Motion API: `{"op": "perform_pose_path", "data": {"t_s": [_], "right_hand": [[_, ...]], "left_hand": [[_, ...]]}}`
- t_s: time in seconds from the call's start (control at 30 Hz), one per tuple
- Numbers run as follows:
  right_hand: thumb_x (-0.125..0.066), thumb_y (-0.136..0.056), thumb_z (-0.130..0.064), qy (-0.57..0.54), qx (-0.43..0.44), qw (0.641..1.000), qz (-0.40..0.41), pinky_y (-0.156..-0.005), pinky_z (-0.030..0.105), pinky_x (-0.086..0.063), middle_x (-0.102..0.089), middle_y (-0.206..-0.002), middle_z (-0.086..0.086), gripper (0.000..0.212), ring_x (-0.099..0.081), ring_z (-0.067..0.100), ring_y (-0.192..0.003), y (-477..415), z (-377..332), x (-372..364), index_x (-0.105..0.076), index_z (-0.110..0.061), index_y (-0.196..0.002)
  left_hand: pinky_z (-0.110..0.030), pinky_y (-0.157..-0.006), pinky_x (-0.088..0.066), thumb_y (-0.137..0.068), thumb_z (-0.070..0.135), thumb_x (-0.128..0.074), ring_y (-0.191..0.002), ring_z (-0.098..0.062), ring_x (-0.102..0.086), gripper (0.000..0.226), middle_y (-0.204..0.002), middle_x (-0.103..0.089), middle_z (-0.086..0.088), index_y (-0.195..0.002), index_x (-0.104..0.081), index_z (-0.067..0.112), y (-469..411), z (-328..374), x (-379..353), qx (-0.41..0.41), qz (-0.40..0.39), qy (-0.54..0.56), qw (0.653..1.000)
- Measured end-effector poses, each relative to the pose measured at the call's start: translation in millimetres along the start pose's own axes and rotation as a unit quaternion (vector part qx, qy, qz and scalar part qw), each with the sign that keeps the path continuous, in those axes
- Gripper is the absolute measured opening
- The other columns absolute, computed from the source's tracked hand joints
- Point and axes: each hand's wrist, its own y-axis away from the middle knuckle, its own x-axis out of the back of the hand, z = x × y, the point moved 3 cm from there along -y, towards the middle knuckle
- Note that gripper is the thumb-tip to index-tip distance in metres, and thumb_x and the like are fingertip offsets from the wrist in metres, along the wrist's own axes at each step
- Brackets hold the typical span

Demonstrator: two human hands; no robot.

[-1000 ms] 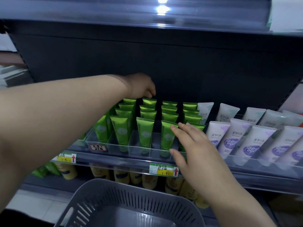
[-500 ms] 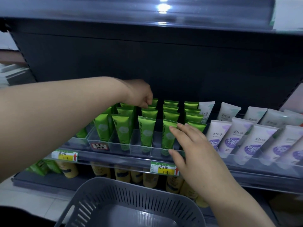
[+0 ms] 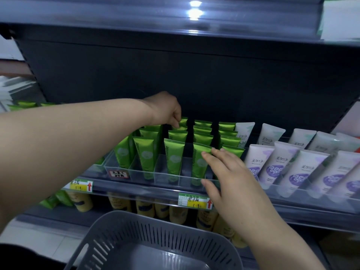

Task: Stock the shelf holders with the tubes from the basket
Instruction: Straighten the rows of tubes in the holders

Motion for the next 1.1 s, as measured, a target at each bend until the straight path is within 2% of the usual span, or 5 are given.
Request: {"op": "perform_pose_path", "data": {"t_s": [0.17, 0.47, 0.73, 0.93, 1.1], "right_hand": [[-0.055, -0.092, -0.030, 0.009, -0.003, 1.000, 0.009, -0.113, 0.033, -0.022, -0.035, -0.149, -0.003, 0.056, -0.023, 0.015, -0.142, 0, 0, -1, -0.035, -0.028, -0.143], [-0.046, -0.095, -0.035, 0.008, 0.002, 1.000, -0.009, -0.115, 0.027, -0.012, -0.024, -0.154, -0.008, 0.057, -0.011, 0.010, -0.144, 1, -1, 0, -0.022, -0.033, -0.147], [-0.050, -0.094, -0.033, 0.011, 0.006, 1.000, -0.002, -0.114, 0.027, -0.015, -0.028, -0.152, -0.006, 0.057, -0.016, 0.012, -0.143, 1, -1, 1, -0.027, -0.031, -0.146], [-0.045, -0.095, -0.036, 0.011, 0.009, 1.000, -0.009, -0.111, 0.023, -0.007, -0.022, -0.154, -0.010, 0.057, -0.010, 0.009, -0.144, 1, -2, 1, -0.021, -0.033, -0.147], [-0.047, -0.095, -0.035, 0.008, 0.004, 1.000, -0.010, -0.114, 0.025, -0.010, -0.024, -0.154, -0.008, 0.057, -0.012, 0.010, -0.144, 1, -2, 1, -0.023, -0.032, -0.147]], "left_hand": [[-0.025, -0.083, -0.048, -0.083, 0.029, -0.069, -0.089, -0.010, -0.057, 0.024, -0.100, -0.066, 0.005, -0.105, -0.070, 0.019, 4, 2, 3, 0.000, -0.003, -0.001, 1.000], [-0.023, -0.076, -0.046, -0.085, 0.029, -0.065, -0.084, -0.011, -0.056, 0.013, -0.082, -0.057, 0.011, -0.094, -0.069, 0.021, 8, 5, 2, 0.002, 0.006, -0.030, 1.000], [-0.021, -0.078, -0.043, -0.086, 0.030, -0.065, -0.086, -0.010, -0.052, 0.027, -0.107, -0.065, 0.002, -0.110, -0.066, 0.017, 10, 7, 2, -0.002, -0.024, -0.039, 0.999], [-0.019, -0.079, -0.041, -0.088, 0.029, -0.063, -0.089, -0.008, -0.052, 0.031, -0.114, -0.064, 0.001, -0.116, -0.063, 0.017, 11, 7, 2, -0.004, -0.041, -0.044, 0.998], [-0.019, -0.080, -0.041, -0.089, 0.026, -0.062, -0.099, -0.013, -0.057, 0.032, -0.118, -0.062, 0.000, -0.120, -0.061, 0.017, 12, 6, 0, 0.000, -0.047, -0.041, 0.998]]}}
